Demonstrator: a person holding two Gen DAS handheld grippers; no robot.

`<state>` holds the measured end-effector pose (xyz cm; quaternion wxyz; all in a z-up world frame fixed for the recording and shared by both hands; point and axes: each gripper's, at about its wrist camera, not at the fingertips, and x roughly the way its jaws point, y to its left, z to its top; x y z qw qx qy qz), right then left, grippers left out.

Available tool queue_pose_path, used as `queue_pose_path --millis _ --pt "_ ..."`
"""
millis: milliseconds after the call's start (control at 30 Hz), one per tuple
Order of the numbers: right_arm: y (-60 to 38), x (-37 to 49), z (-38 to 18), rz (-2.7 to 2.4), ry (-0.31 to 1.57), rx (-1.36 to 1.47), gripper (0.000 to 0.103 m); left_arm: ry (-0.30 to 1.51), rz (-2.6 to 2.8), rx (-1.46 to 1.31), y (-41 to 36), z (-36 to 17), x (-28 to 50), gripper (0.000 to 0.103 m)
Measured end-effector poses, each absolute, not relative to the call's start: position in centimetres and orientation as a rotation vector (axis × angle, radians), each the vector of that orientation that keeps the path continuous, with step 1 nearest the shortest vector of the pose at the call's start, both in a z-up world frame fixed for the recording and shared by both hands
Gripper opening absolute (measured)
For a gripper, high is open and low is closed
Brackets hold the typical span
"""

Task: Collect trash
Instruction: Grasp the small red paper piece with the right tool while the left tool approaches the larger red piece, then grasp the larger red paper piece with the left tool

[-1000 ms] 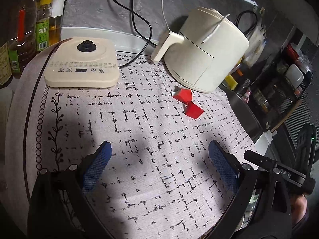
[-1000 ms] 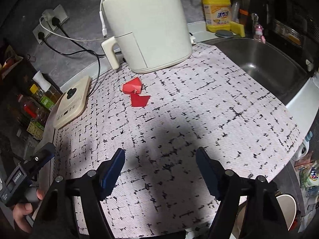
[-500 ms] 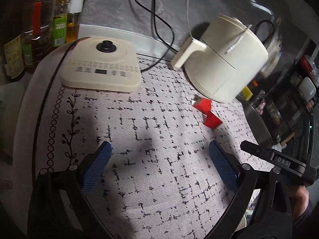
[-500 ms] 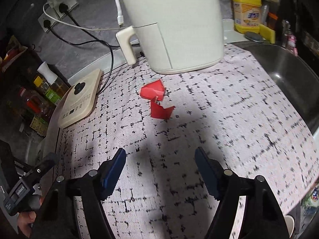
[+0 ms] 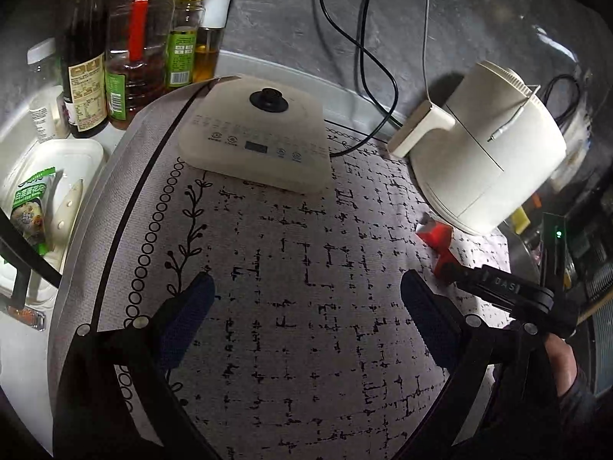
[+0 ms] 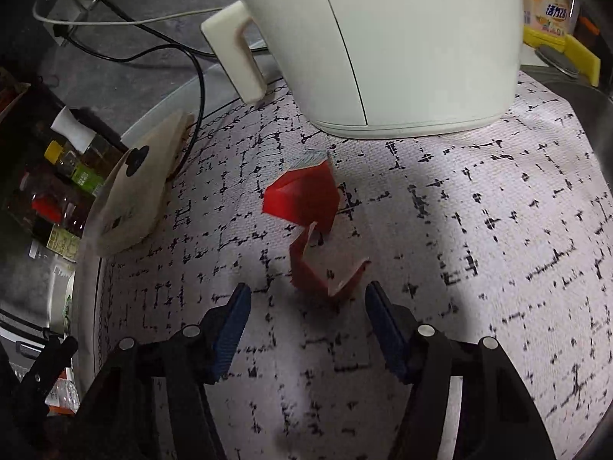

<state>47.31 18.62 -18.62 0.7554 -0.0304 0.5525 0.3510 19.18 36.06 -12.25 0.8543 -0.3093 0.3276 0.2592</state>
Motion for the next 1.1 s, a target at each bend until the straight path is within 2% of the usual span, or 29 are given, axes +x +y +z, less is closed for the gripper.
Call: queue_pose_path --millis 100,133,167,233,467,800,1100 --pt "19.3 48.1 -18.9 0.784 1.201 -0.079 0.051 0.689 0.566 -0.653 35.9 -12.2 19.6 0.097" --pt "19.5 48.2 -18.9 0.792 1.201 -0.085 0.037 0.689 0.569 -0.652 35.8 -12.1 19.8 0.097" --pt "19.8 48.4 -19.1 0.805 1.209 -0.097 0.029 0.690 0.571 -0.651 35.8 -12.1 20.1 0.097" --pt "20.0 48.7 -19.0 0.824 1.208 -0.103 0.025 0.693 0.568 -0.646 35.6 -12.0 20.9 0.097" --pt "17.4 49.4 -17.6 0.857 1.173 -0.084 0.023 0.717 0.483 -0.611 34.4 -12.0 25.3 0.097" --pt "8.5 51.3 -15.4 0.727 1.129 -0.001 0.023 0.773 0.301 -0.545 31.3 -13.4 33.9 0.096" --pt "-0.4 52.5 -14.9 0.526 1.101 0.090 0.023 0.808 0.243 -0.473 29.2 -14.8 40.1 0.090"
